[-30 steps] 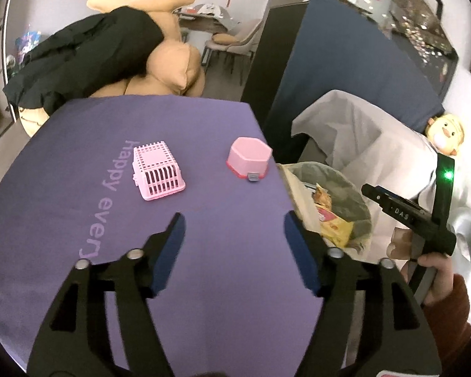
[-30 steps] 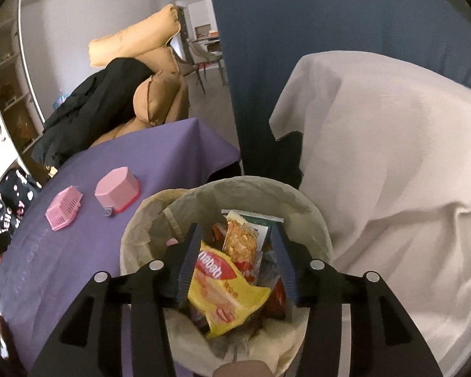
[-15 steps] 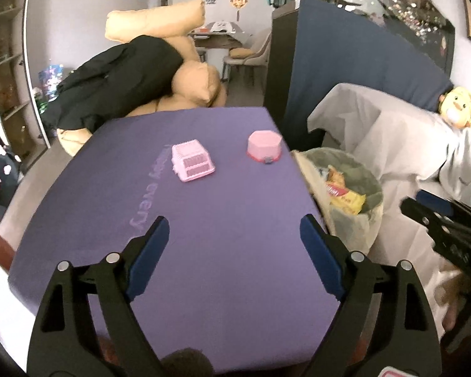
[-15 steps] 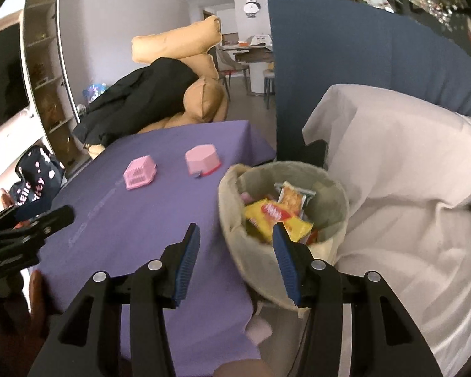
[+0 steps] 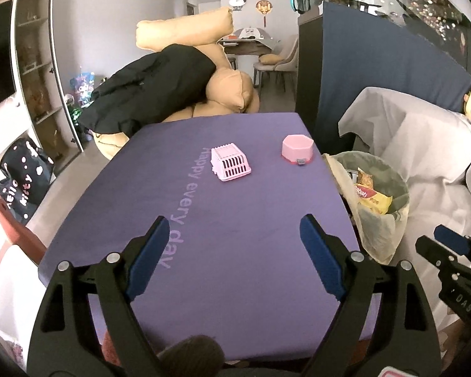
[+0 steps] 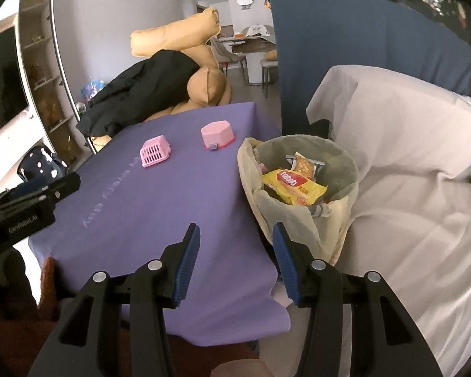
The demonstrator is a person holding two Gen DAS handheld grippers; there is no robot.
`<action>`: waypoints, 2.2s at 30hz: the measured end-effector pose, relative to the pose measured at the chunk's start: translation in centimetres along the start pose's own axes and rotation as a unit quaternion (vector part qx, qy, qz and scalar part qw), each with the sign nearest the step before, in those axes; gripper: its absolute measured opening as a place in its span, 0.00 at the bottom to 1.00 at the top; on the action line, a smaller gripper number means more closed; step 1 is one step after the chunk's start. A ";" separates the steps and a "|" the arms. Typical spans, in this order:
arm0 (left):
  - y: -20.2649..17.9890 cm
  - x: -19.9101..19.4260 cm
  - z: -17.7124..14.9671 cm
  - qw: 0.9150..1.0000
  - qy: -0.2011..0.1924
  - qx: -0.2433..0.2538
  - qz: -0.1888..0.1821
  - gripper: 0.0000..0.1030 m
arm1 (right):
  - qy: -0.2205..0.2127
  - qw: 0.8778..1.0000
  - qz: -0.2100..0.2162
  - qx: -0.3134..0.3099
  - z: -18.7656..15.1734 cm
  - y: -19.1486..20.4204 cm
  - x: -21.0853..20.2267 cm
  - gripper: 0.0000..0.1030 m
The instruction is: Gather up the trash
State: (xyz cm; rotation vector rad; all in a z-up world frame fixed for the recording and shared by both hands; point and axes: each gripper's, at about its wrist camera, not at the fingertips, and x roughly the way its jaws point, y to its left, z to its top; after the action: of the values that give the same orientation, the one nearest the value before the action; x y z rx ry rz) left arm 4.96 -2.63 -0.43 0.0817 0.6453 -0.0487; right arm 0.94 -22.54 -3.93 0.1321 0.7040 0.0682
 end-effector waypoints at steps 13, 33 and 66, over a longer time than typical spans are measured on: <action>0.1 -0.3 0.2 1.000 -0.007 -0.002 -0.003 0.79 | -0.011 1.000 -0.005 0.002 0.8 -0.3 -0.2 0.44; 0.0 -0.4 0.2 1.000 -0.006 -0.002 -0.003 0.79 | -0.013 1.000 -0.008 0.003 1.3 -0.7 -0.4 0.44; -0.1 -0.3 0.1 1.000 -0.003 -0.001 -0.003 0.79 | -0.020 1.000 -0.011 0.007 1.2 -1.0 -0.5 0.44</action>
State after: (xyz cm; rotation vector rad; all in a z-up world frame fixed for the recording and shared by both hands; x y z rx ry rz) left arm 4.75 -2.71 -0.15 0.0775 0.6391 -0.0538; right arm 1.33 -23.68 -2.88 0.1383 0.6651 0.0402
